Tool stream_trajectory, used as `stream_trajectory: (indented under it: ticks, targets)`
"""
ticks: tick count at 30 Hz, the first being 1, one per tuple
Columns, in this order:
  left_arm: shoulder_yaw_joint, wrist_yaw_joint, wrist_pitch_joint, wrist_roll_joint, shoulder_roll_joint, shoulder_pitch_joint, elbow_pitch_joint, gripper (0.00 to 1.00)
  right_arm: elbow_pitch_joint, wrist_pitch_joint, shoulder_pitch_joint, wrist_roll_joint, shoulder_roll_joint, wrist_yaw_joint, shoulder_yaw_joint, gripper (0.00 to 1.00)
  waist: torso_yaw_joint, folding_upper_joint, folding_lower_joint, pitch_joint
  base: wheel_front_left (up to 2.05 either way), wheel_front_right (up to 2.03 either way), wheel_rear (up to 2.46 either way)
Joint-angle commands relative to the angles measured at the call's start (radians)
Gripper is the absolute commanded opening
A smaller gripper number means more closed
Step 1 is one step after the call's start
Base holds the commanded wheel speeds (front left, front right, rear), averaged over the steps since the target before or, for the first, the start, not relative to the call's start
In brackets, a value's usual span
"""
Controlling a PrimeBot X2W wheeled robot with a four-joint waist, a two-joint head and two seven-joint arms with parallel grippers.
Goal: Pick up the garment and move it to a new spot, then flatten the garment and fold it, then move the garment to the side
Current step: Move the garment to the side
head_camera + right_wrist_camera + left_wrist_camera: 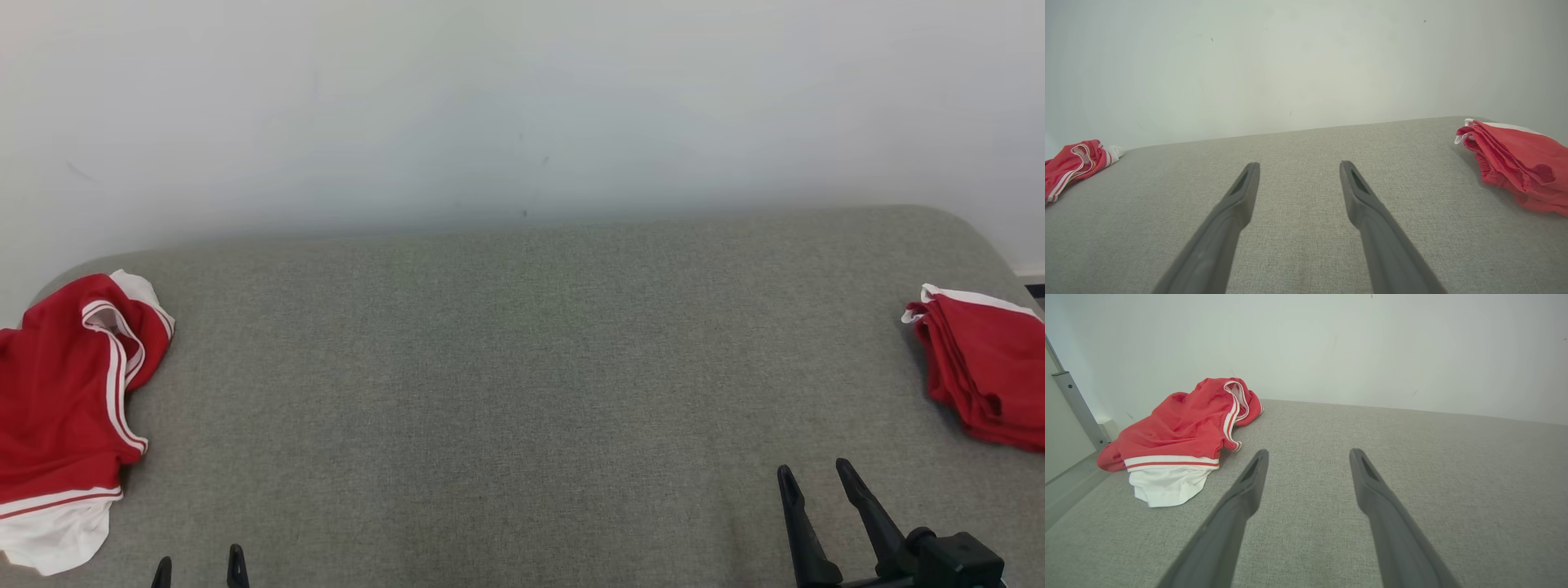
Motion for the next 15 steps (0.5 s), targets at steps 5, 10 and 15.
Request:
stream_trajectory:
  ticks: [5,10,15]
  targets:
    - [0.008,-0.008,-0.003,0.016,-0.005,0.011,0.001,1.0,-0.004,-0.006,0.006,-0.009,0.007,-0.002,-0.005,1.0,0.003,0.0001,0.0001,0.0,0.0,0.0,0.0]
    - [0.006,-0.012,-0.003,0.012,-0.005,0.007,0.002,1.0,-0.001,-0.006,0.009,-0.013,0.011,-0.002,-0.015,1.0,0.002,0.0001,0.0001,0.003,0.0,0.0,0.0]
    - [0.001,-0.007,-0.003,0.001,-0.005,0.006,0.0,1.0,0.004,-0.007,0.005,-0.015,0.014,-0.002,-0.01,1.0,-0.002,0.0001,0.0001,0.007,0.0,0.0,0.0]
